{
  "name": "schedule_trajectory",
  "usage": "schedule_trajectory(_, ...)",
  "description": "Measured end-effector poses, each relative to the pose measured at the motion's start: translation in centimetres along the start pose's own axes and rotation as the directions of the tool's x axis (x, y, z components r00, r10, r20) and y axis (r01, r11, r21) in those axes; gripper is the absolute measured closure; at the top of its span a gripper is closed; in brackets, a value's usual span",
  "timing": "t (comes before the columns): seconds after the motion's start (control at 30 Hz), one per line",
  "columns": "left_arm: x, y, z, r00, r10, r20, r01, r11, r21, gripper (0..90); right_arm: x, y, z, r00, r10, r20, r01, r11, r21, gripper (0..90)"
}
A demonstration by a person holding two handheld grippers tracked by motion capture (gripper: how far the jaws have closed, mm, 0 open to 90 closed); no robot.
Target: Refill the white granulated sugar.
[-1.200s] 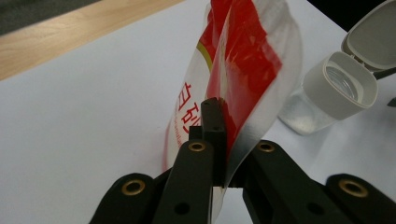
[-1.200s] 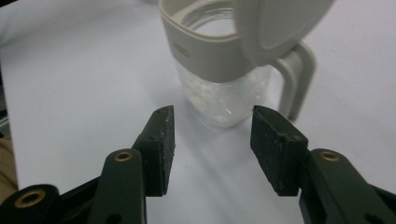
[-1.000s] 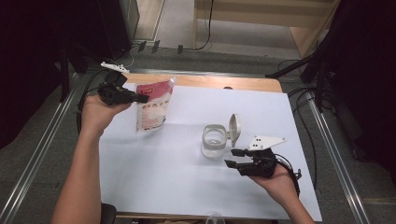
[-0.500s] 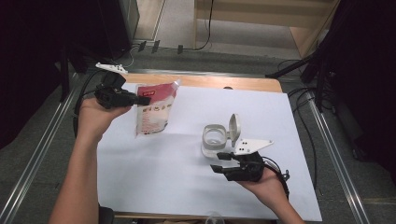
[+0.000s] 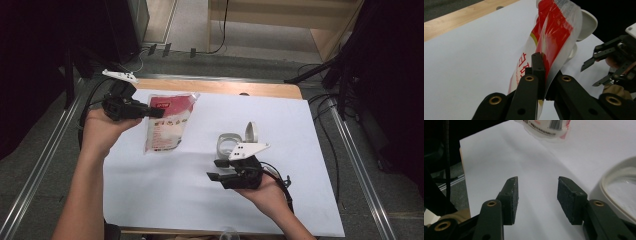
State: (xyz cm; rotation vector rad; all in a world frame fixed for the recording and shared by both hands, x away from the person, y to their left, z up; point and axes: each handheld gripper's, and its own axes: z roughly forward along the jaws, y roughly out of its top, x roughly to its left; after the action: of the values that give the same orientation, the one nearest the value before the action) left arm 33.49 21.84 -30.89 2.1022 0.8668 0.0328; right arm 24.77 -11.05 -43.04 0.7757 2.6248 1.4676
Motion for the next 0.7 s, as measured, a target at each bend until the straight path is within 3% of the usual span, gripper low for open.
schedule_trajectory(0.1, -0.3, 0.0, -0.1, 1.0000, 0.001, -0.001, -0.001, 1.0000, 0.000, 90.0, 0.3, 0.5, 0.9, 0.9992, 0.009, -0.040, -0.010, 0.9997, -0.020, 52.0)
schedule_trajectory(0.3, -1.0, 0.2, -0.5, 1.0000, 0.010, -0.003, -0.010, 0.9999, -0.005, 90.0, 0.9, 1.4, 2.9, 0.9993, -0.033, -0.016, 0.033, 0.9994, -0.001, 48.1)
schedule_trajectory(0.5, -1.8, 0.4, -0.9, 0.9995, 0.027, 0.018, -0.027, 0.9994, -0.020, 90.0, 1.1, 1.7, 5.1, 0.9997, -0.012, -0.021, 0.012, 0.9999, 0.012, 48.0)
schedule_trajectory(0.6, -2.3, 0.5, -0.9, 0.9991, 0.038, 0.020, -0.037, 0.9991, -0.018, 90.0, 1.1, 1.9, 6.2, 0.9999, -0.017, -0.001, 0.017, 0.9998, 0.003, 48.0)
schedule_trajectory(0.7, -2.6, 0.6, -1.0, 0.9988, 0.041, 0.025, -0.041, 0.9990, -0.018, 90.0, 1.1, 1.9, 7.5, 0.9998, 0.015, 0.008, -0.016, 0.9997, 0.016, 48.8)
